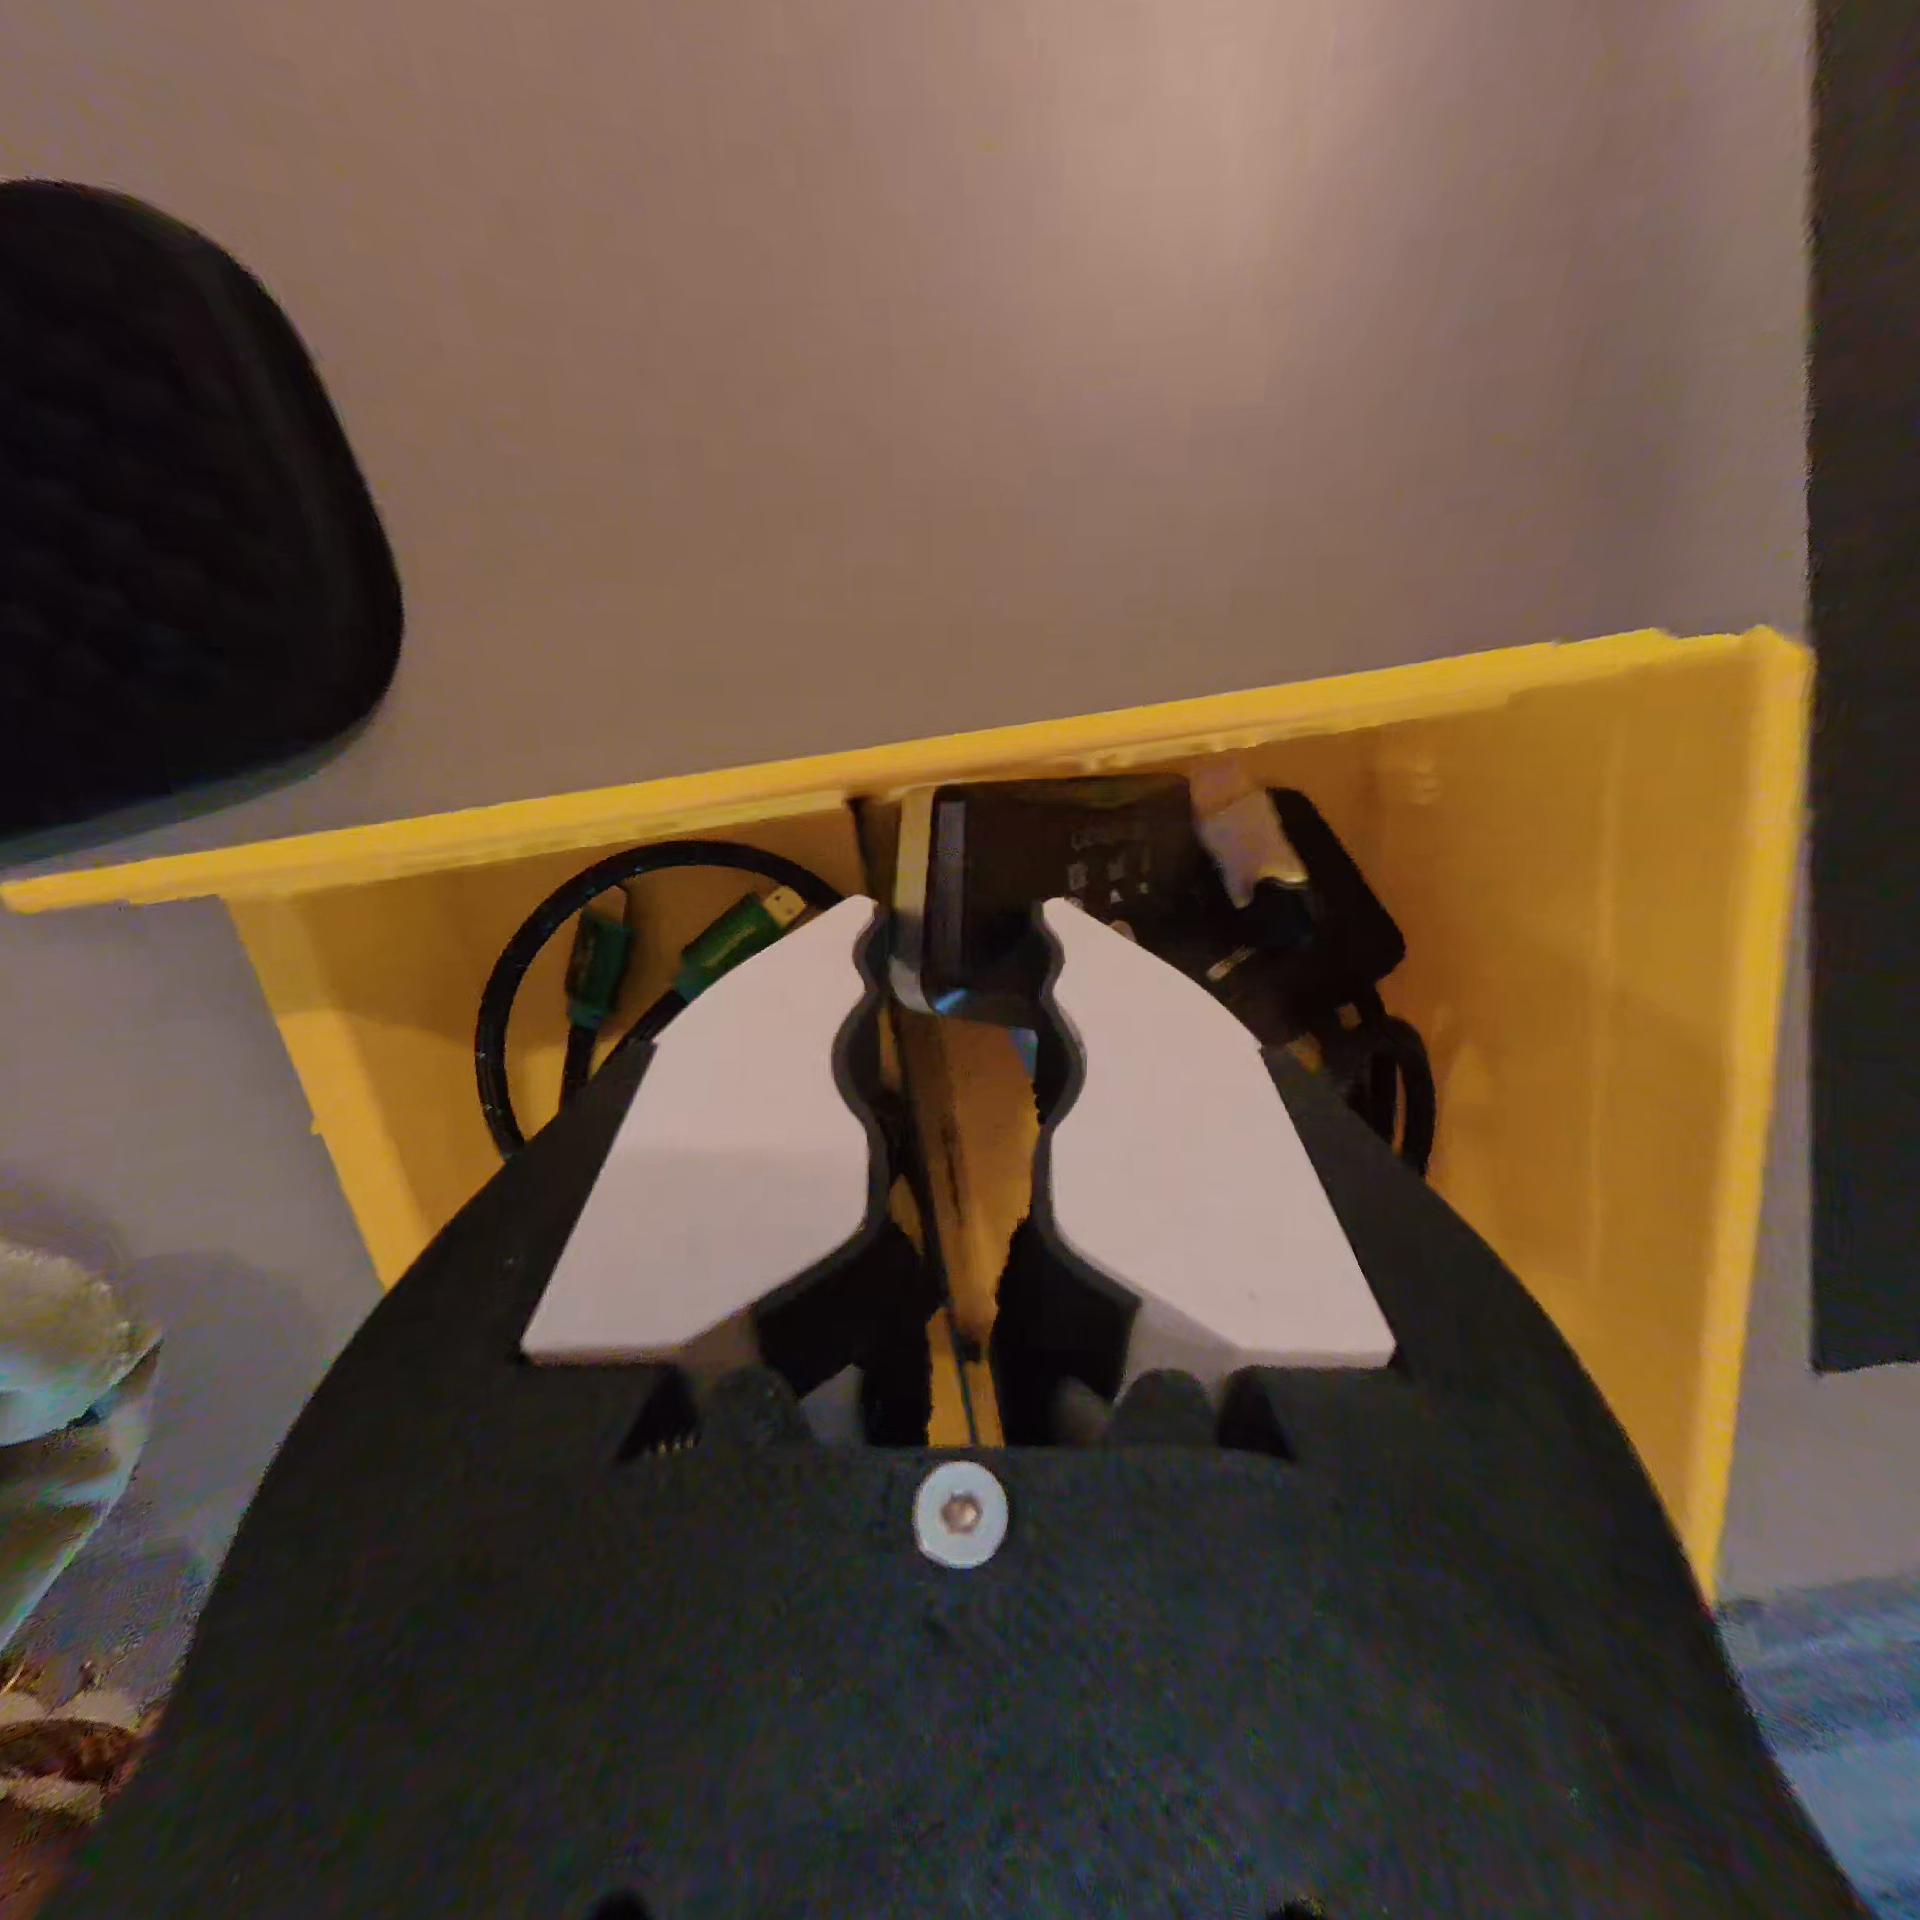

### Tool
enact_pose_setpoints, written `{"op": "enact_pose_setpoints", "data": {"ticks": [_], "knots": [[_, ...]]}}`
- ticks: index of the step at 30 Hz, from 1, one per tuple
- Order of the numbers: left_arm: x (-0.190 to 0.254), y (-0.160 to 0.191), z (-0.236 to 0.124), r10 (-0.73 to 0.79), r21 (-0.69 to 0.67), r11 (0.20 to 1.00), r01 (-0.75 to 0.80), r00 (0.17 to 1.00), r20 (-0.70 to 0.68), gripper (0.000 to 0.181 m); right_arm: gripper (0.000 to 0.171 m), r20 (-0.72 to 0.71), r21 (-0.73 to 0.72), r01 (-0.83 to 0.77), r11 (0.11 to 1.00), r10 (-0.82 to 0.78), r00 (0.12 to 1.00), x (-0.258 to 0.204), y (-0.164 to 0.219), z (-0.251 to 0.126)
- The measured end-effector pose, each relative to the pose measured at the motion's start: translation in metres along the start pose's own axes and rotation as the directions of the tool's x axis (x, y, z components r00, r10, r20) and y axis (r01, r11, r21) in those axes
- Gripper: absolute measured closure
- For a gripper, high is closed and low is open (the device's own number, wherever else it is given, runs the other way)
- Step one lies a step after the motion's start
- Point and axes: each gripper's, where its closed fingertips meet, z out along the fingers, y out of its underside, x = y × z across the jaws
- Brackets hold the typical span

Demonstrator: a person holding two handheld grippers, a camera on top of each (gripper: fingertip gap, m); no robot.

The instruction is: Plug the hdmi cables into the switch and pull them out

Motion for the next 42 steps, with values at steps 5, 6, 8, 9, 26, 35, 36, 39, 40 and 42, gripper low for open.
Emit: {"op": "enact_pose_setpoints", "data": {"ticks": [5, 6, 8, 9, 26, 35, 36, 39, 40, 42], "knots": [[0.0, 0.0, -0.001, 0.0, 0.0, 1.0, 0.0, 1.0, 0.002, 0.101, 0.135, -0.121, 0.054, 0.005, 0.999, 0.002, 0.993, -0.004, 0.008, -0.008], [0.0, 0.0, -0.001, 0.0, -0.001, 1.0, 0.0, 1.0, 0.003, 0.101, 0.127, -0.184, 0.076, 0.0, 0.997, 0.014, 0.983, -0.002, 0.007, -0.014], [0.0, 0.001, 0.0, 0.001, -0.002, 1.0, -0.001, 1.0, 0.005, 0.101, 0.102, -0.309, 0.137, -0.028, 0.99, 0.07, 0.948, -0.005, 0.006, -0.029], [0.0, 0.001, 0.0, 0.001, -0.003, 1.0, -0.001, 1.0, 0.007, 0.101, 0.087, -0.375, 0.183, -0.036, 0.983, 0.103, 0.921, -0.008, 0.003, -0.038], [0.01, 0.004, 0.004, 0.007, -0.018, 1.0, -0.007, 1.0, -0.031, 0.102, 0.13, -0.521, 0.549, -0.284, 0.786, 0.588, 0.62, -0.121, 0.001, 0.016], [0.01, 0.001, 0.0, 0.02, -0.003, 1.0, -0.02, 1.0, -0.016, 0.103, 0.143, -0.571, 0.557, -0.201, 0.806, 0.547, 0.612, -0.096, -0.051, 0.033], [0.01, 0.001, 0.0, 0.022, -0.002, 1.0, -0.022, 1.0, -0.015, 0.103, 0.143, -0.57, 0.56, -0.192, 0.806, 0.543, 0.616, -0.095, -0.056, 0.035], [0.009, 0.0, -0.002, 0.02, 0.0, 1.0, -0.02, 1.0, -0.01, 0.104, 0.143, -0.563, 0.572, -0.185, 0.799, 0.546, 0.62, -0.091, -0.072, 0.04], [0.009, -0.001, -0.003, 0.006, 0.001, 1.0, -0.006, 1.0, -0.012, 0.104, 0.143, -0.556, 0.576, -0.187, 0.796, 0.549, 0.623, -0.091, -0.079, 0.042], [0.007, -0.004, -0.006, -0.033, 0.004, 0.999, 0.033, 0.999, -0.02, 0.104, 0.143, -0.554, 0.574, -0.181, 0.799, 0.541, 0.633, -0.091, -0.091, 0.047]]}}
